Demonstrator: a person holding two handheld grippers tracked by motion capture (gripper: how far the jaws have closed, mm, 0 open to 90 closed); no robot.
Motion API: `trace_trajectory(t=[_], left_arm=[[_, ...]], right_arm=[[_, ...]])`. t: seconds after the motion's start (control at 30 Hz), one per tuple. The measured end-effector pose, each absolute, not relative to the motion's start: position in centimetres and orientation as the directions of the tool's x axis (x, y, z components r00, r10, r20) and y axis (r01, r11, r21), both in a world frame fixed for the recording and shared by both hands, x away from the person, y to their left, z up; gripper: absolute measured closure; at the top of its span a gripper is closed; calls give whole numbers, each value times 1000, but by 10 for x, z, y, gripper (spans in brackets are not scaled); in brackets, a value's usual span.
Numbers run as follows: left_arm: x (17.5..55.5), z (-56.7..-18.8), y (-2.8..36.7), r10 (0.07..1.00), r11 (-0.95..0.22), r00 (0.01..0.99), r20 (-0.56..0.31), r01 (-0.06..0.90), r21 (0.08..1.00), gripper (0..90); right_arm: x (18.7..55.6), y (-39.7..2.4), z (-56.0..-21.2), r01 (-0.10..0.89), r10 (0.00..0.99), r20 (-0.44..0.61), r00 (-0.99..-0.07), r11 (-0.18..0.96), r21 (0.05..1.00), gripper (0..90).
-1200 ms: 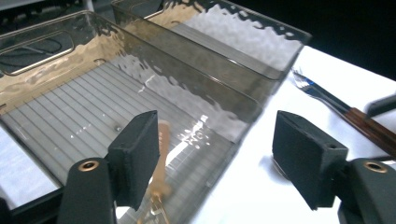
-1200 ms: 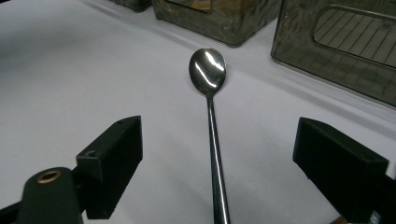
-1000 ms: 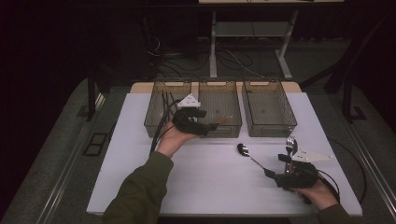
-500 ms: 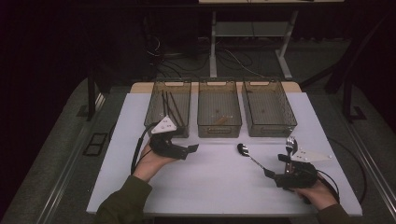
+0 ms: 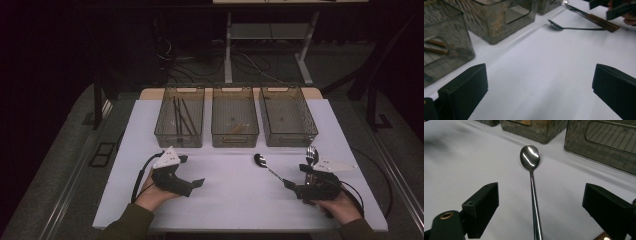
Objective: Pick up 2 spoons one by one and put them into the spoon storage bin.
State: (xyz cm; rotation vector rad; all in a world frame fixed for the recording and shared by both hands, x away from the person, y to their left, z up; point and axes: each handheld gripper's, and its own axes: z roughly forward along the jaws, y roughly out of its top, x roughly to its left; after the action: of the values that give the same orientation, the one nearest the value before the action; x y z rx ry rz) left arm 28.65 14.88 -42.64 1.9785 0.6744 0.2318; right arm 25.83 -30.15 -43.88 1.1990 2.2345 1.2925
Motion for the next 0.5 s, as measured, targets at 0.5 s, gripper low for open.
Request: trace_trajectory(t=[0.5], left_arm=[[277,-437,157,540,-363,835,-112,350,864,0]], right_arm=[[274,-291,-425,565,715,226,-661,276,777,141]])
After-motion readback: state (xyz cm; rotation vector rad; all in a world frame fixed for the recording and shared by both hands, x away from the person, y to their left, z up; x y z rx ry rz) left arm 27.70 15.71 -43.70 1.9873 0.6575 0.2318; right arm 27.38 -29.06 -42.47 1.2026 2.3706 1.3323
